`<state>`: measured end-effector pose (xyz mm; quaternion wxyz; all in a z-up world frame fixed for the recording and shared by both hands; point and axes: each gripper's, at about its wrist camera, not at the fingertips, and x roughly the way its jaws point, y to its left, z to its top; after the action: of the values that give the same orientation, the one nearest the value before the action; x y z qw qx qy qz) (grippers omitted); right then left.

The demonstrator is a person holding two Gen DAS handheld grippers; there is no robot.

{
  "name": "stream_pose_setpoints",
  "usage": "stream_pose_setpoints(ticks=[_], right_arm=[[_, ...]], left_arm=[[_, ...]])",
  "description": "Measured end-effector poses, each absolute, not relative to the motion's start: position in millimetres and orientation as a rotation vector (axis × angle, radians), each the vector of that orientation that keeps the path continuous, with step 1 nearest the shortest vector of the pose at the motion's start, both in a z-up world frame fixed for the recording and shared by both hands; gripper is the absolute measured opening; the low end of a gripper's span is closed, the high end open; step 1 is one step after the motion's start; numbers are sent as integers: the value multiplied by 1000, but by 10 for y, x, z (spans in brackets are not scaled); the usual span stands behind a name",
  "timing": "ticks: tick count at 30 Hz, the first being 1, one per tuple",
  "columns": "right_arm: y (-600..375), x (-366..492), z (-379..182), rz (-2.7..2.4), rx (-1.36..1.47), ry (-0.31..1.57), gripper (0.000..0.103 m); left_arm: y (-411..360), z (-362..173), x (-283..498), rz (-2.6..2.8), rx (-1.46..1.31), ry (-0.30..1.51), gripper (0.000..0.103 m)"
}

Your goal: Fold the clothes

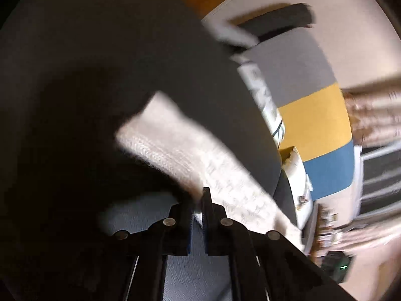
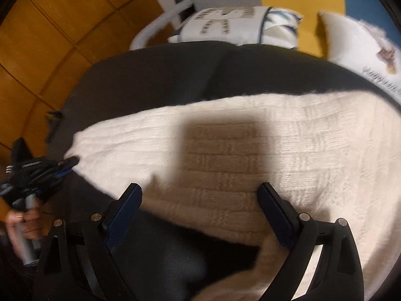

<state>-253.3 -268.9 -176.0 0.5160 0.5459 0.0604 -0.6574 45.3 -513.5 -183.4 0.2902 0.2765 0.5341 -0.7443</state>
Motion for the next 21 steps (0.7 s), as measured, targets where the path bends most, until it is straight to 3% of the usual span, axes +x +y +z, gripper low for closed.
stream_pose_setpoints(ticks=[3, 6, 9, 15, 21], right_arm=[[-2333, -2711, -1534, -1614, 1267, -55, 96], [-1916, -2908, -1381, -1763, 1238, -76, 96], [-1682, -3028, -1432, -1875, 1259, 36, 96], [-1767, -2902, -1971, -2049, 1293, 617, 96], [-1499, -2864, -2110, -2084, 1212, 477, 101]], left_arm=[[-5157, -1558, 450, -2065, 713, 1249, 4], [-5265, -1379, 401, -2107, 698, 1125, 4], [-5520, -1375, 148, -2095, 722, 1080, 4], [-5667, -1523, -7, -1985, 759, 975, 4], [-5658, -2055, 86, -1866, 900, 1020, 5]])
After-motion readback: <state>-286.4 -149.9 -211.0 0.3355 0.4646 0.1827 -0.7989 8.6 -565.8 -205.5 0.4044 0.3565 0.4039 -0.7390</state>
